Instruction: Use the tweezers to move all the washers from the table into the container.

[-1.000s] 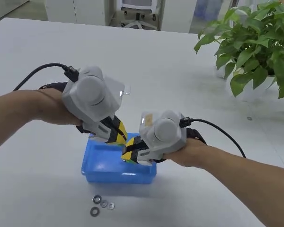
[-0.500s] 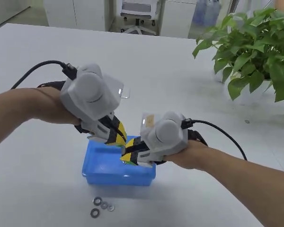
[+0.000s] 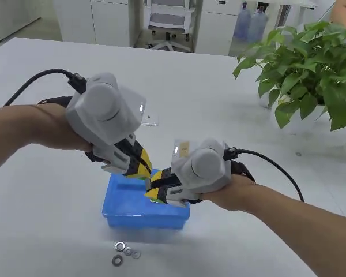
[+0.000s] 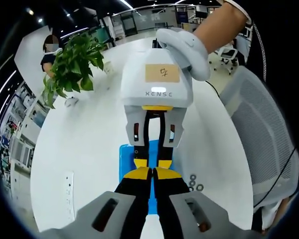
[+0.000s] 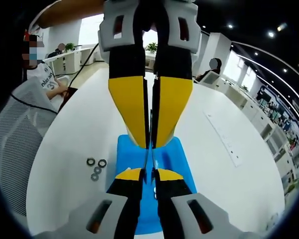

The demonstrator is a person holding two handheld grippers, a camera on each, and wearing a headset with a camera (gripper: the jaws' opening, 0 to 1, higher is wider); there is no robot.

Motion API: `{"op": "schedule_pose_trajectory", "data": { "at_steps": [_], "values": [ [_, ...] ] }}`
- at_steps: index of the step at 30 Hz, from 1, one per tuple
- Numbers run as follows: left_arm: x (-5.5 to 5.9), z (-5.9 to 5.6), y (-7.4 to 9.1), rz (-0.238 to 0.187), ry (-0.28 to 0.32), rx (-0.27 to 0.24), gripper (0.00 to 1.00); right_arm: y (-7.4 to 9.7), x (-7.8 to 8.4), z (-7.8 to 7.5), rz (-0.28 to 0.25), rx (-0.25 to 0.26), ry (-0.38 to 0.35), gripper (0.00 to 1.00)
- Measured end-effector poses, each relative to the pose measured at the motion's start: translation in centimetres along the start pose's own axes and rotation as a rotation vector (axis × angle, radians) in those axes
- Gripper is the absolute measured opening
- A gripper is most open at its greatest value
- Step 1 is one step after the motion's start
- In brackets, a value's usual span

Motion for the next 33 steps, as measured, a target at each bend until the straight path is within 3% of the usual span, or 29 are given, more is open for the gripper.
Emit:
{"op": "schedule_pose_trajectory", "data": {
  "at_steps": [16,33],
  "values": [
    [-0.8,-2.6,1.6,0.011,-0.003,0.008,0.05,0.9,-1.4,2.8,-0.024,-0.001,0.026,0.11],
    [-0.5,-5.5,0.7,0.033,-0.002,0.048,0.05,0.1,-0.6,6.2,-0.022,-0.033,0.008,0.11]
  ]
}}
Point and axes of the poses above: the centre of the closed fingertips' face, and the gripper's own axes: y roughly backward along the fingers, z roughly to its left, x roughly out of its underside, the point moved 10 cm from there along y, roughly backward along the fingers, and after that the axes turned 2 degrees about -y, right-handed, at the moved point
